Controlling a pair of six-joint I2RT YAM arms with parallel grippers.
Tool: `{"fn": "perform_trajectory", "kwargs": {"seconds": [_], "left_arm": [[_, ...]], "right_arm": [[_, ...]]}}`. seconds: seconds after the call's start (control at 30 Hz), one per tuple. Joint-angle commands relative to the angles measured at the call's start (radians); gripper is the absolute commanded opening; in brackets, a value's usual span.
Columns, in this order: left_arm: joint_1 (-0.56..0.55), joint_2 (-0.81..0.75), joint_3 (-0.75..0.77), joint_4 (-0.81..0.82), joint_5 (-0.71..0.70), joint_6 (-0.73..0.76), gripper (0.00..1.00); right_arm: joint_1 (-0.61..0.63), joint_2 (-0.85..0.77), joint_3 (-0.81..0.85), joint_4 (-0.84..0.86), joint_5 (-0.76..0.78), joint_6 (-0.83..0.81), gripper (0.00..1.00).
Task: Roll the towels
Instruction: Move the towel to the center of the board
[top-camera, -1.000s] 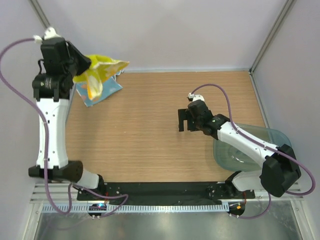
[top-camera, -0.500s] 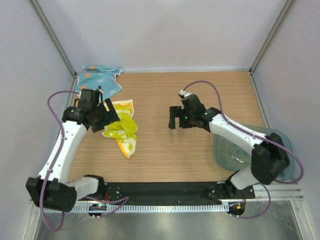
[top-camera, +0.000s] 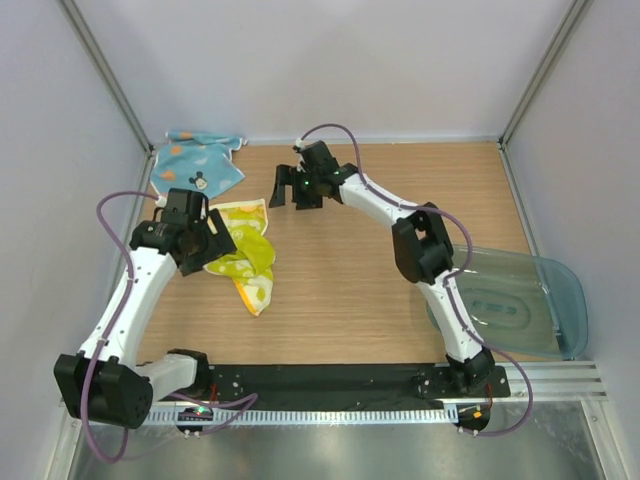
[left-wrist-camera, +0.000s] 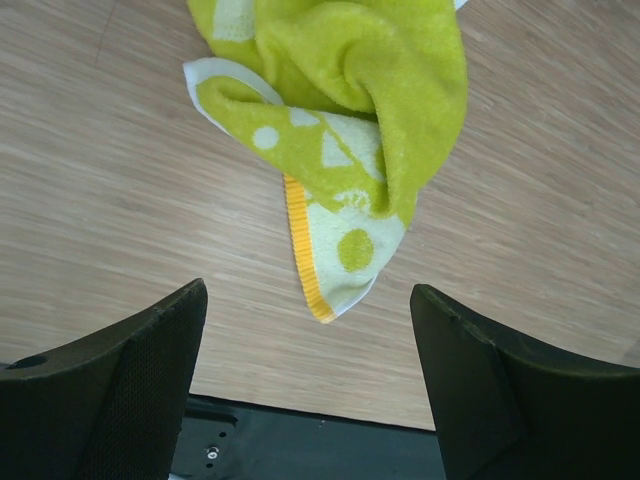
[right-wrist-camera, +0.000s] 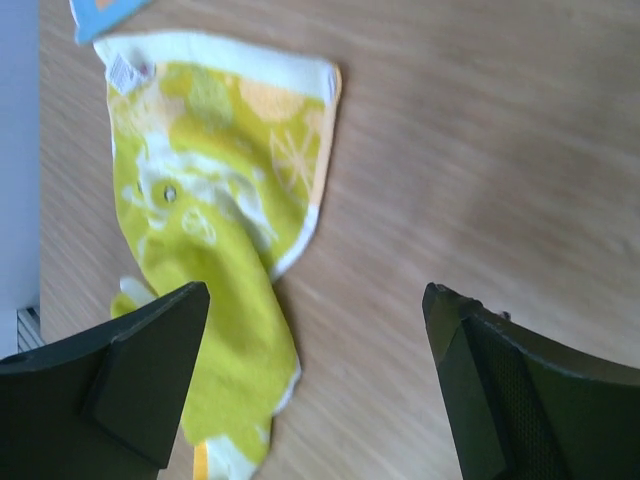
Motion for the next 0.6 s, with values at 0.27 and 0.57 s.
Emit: {"fn": "perform_trajectory", "kwargs": {"seconds": [0.27, 0.57], "left_arm": [[0.000, -0.008, -0.029, 0.019, -0.081, 0.037, 0.81], [-0.001, -0.057, -0.074, 0.017, -0.089, 0.062, 0.81]], "right_arm": [[0.065, 0.323, 0.417, -0.054, 0.030, 0.137, 0.87], [0.128, 0.394, 0.405, 0.026, 0.032, 0.223, 0.63]]}}
